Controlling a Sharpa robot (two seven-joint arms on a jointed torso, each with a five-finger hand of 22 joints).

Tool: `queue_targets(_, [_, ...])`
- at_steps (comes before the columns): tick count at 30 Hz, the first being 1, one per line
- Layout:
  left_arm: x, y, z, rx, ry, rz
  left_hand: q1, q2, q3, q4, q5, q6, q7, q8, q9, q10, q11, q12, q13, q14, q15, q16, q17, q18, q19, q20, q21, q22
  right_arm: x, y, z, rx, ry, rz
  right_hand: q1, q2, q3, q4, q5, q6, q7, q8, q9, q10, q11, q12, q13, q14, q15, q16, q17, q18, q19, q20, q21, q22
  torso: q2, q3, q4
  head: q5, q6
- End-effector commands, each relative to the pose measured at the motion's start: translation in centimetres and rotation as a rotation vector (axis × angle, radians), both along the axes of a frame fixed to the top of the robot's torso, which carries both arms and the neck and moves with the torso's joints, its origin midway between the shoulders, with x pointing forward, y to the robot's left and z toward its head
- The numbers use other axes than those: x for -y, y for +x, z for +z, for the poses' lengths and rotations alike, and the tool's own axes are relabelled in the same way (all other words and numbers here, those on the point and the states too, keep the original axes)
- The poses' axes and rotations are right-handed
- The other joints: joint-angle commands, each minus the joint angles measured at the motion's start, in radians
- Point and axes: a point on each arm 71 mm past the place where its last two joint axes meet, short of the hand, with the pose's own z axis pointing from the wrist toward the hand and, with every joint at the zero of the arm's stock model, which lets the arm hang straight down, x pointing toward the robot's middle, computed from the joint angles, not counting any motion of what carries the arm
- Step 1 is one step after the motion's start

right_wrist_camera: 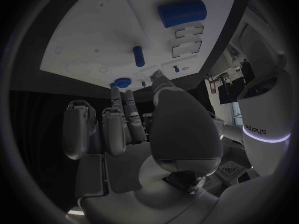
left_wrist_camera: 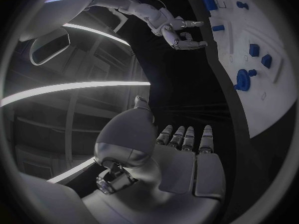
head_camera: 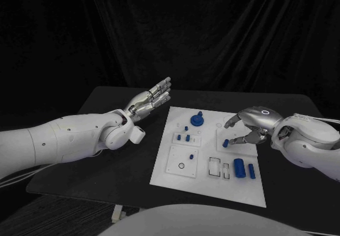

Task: Assemble the parts on the task board

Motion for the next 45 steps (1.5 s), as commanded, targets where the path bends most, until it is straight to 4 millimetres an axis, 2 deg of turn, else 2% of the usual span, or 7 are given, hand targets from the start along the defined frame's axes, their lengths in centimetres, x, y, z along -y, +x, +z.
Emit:
queue_targets(1, [-0.3, 0.0, 0.7, 0.095, -0.04, 0.039, 0.001, -0.014, 0.009, 0.001, 0.001, 0.003, -0.003, 0.0, 0.001, 0.0, -0.013, -0.003, -0.001, 0.001, -0.012, -0.004, -0.001, 0.006, 0.001, -0.046, -0.003, -0.001, 0.1, 0.0, -0.9, -0.037, -0.045, -0.014, 0.015, 0.003, 0.008, -0.001, 0.008, -0.004, 0.015, -0.008, -0.003, 0.012, -0.001, -0.004, -0.003, 0.055, -0.001, -0.007, 0.048, -0.005, 0.019, 0.002, -0.007, 0.197, 0.0, 0.0003, -0.0004, 0.0, 0.0])
queue_targets(3, [-0.4, 0.0, 0.7, 0.104, -0.035, 0.053, 0.003, -0.027, 0.023, 0.0, 0.001, -0.002, 0.057, -0.001, 0.0, 0.0, -0.049, -0.003, -0.001, 0.001, -0.082, -0.004, -0.001, 0.014, 0.001, -0.16, -0.003, -0.001, 0.0, -0.1, -1.4, -0.049, -0.049, -0.011, 0.025, 0.007, 0.012, -0.002, 0.015, -0.008, 0.024, -0.011, -0.006, 0.015, -0.002, -0.005, -0.005, 0.054, -0.001, -0.009, 0.044, -0.004, 0.017, 0.002, -0.011, 0.195, -0.001, 0.0001, 0.0003, 0.0, 0.0])
queue_targets(6, [-0.6, -0.1, 0.7, 0.12, -0.023, 0.08, 0.002, -0.043, 0.032, 0.001, 0.0, -0.002, 0.033, -0.001, 0.0, 0.0, -0.062, -0.003, -0.001, 0.001, -0.092, -0.004, -0.001, 0.01, 0.001, -0.172, -0.003, -0.001, -0.2, -0.2, -1.9, -0.06, -0.051, -0.007, 0.045, 0.013, 0.019, -0.004, 0.037, -0.01, 0.033, -0.014, -0.01, 0.016, -0.002, -0.007, -0.008, 0.053, -0.003, -0.01, 0.043, -0.004, 0.016, 0.0, -0.012, 0.195, -0.001, 0.0001, 0.0003, -0.001, 0.0])
queue_targets(8, [-0.8, -0.1, 0.7, 0.124, -0.018, 0.09, -0.004, -0.073, 0.051, 0.004, 0.002, 0.003, 0.039, 0.0, 0.001, 0.0, -0.091, -0.003, -0.001, 0.001, -0.144, -0.004, -0.001, -0.005, 0.001, -0.24, -0.003, -0.001, -0.2, -0.2, -2.2, -0.064, -0.052, -0.004, 0.072, 0.022, 0.027, -0.008, 0.076, -0.007, 0.04, -0.014, -0.013, 0.015, -0.003, -0.01, -0.012, 0.052, -0.005, -0.011, 0.041, -0.003, 0.015, -0.002, -0.014, 0.195, 0.0, 0.0002, 0.0003, -0.003, 0.0])
queue_targets(16, [-1.0, -0.2, 0.7, 0.142, -0.02, 0.102, -0.028, -0.104, 0.114, 0.002, -0.001, 0.012, 0.038, 0.002, 0.003, 0.0, -0.106, -0.003, -0.001, 0.001, -0.163, -0.004, -0.001, -0.069, 0.001, -0.325, -0.003, -0.001, -0.7, -0.2, -2.9, -0.08, -0.056, 0.008, 0.143, 0.046, 0.054, -0.034, 0.237, 0.011, 0.055, -0.008, -0.019, 0.01, -0.008, -0.014, -0.022, 0.05, -0.013, -0.013, 0.036, -0.001, 0.011, -0.009, -0.024, 0.192, 0.001, 0.0004, 0.0004, -0.004, 0.0])
queue_targets(29, [-0.9, -0.2, 0.6, 0.127, -0.038, 0.07, 0.004, -0.069, 0.119, 0.0, 0.033, 0.018, 0.064, 0.003, 0.004, 0.0, -0.076, -0.001, 0.0, 0.001, -0.13, -0.004, -0.001, -0.079, 0.001, -0.299, -0.003, -0.001, -1.3, -0.3, -4.0, -0.105, -0.062, 0.023, 0.171, 0.057, 0.095, -0.072, 0.348, 0.038, 0.058, 0.004, -0.014, 0.047, -0.014, 0.011, -0.02, 0.047, -0.015, -0.016, 0.031, -0.001, 0.008, -0.013, -0.029, 0.191, 0.0, 0.0003, 0.0004, -0.002, 0.0])
queue_targets(45, [-0.8, -0.3, 0.2, 0.084, -0.046, 0.034, 0.156, -0.029, 0.105, 0.0, 0.227, 0.046, 0.107, 0.008, 0.009, 0.0, -0.023, -0.003, -0.001, 0.001, -0.065, -0.004, -0.001, -0.065, 0.001, -0.219, -0.003, -0.001, -1.6, -0.7, -4.1, -0.101, -0.044, 0.037, 0.18, 0.05, 0.166, -0.133, 0.474, 0.12, 0.047, 0.117, 0.081, 0.146, -0.036, 0.1, 0.022, 0.045, -0.013, -0.017, 0.027, 0.0, 0.006, -0.01, -0.03, 0.191, 0.0, 0.0003, 0.0004, 0.0, 0.0])
